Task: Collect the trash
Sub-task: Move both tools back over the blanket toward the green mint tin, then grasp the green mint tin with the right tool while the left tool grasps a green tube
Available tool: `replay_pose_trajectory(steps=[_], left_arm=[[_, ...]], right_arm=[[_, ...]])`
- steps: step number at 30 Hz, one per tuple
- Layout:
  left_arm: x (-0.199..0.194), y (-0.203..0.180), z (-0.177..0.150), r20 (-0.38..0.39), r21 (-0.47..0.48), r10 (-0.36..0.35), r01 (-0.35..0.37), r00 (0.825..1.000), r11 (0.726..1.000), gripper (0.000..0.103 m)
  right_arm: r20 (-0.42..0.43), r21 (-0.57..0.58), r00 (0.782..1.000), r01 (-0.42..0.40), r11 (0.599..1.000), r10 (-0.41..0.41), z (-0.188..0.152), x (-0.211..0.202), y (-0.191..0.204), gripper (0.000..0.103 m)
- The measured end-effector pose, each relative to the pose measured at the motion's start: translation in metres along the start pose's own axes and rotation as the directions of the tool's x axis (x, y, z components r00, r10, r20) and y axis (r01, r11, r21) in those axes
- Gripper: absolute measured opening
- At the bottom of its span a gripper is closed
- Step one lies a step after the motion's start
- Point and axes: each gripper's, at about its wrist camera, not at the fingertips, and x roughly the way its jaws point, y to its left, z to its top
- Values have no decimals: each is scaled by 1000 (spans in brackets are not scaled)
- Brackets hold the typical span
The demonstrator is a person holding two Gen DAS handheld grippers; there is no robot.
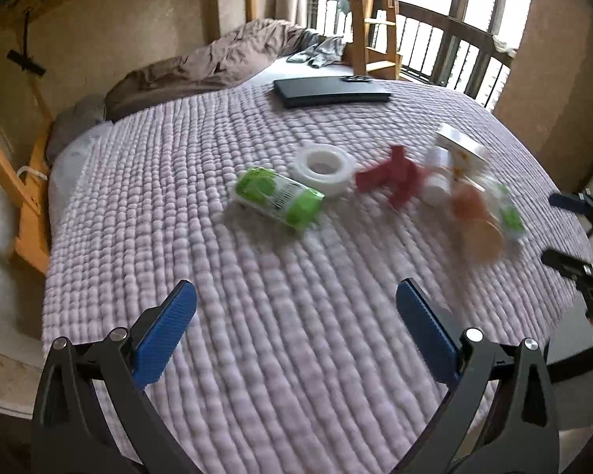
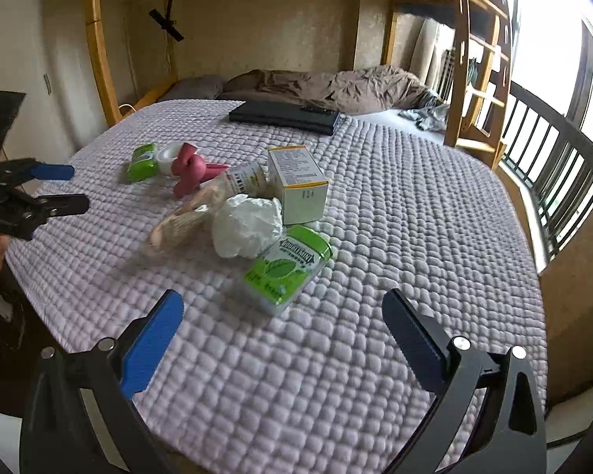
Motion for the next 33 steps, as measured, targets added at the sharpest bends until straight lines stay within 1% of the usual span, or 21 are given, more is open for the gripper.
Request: replay_pose_trajectory(steps=[4,7,11,14,17,22,26,27,28,30,33], left_arm=[[24,11,16,-20,-45,-11,10,1000,999,102],[38,10,27,-27,-53,-13,12,1000,999,102],[52,5,39,-30,-34,8,-9,1000,999,102],[59,7,46,-27,-32,4,-5,1000,999,102],[63,7,51,-21,-13,11,-11,1000,1000,100],[70,7,58,-14,12,16,-16,1000,1000,99],[71,8,60,-7,20,22,-22,1000,1000,93],[71,7,61,-5,24,23,-23,1000,999,90],[70,8,60,-4,27,26,-25,1000,999,89],[67,8,56,3,32,30,-30,1000,999,84],[65,9,54,5,34,34,-34,999,999,80]], right_arm=[[-18,-13,1000,-9,1000,9,6,15,-1,99],[-35,-28,999,-20,999,19,11,26,0,99],[-49,-33,998,-34,999,32,15,37,-1,98],[-52,-40,998,-48,998,46,19,41,-3,97],[-60,-51,995,-81,995,77,20,44,-6,93],[-73,-70,992,-108,992,103,21,49,-9,93],[-81,-100,992,-109,989,101,23,54,-9,92],[-84,-109,992,-107,988,98,24,55,-8,89],[-88,-113,991,-108,988,98,24,57,-8,84],[-95,-117,990,-114,987,103,26,61,-8,82],[-91,-120,990,-115,986,105,27,62,-8,75]])
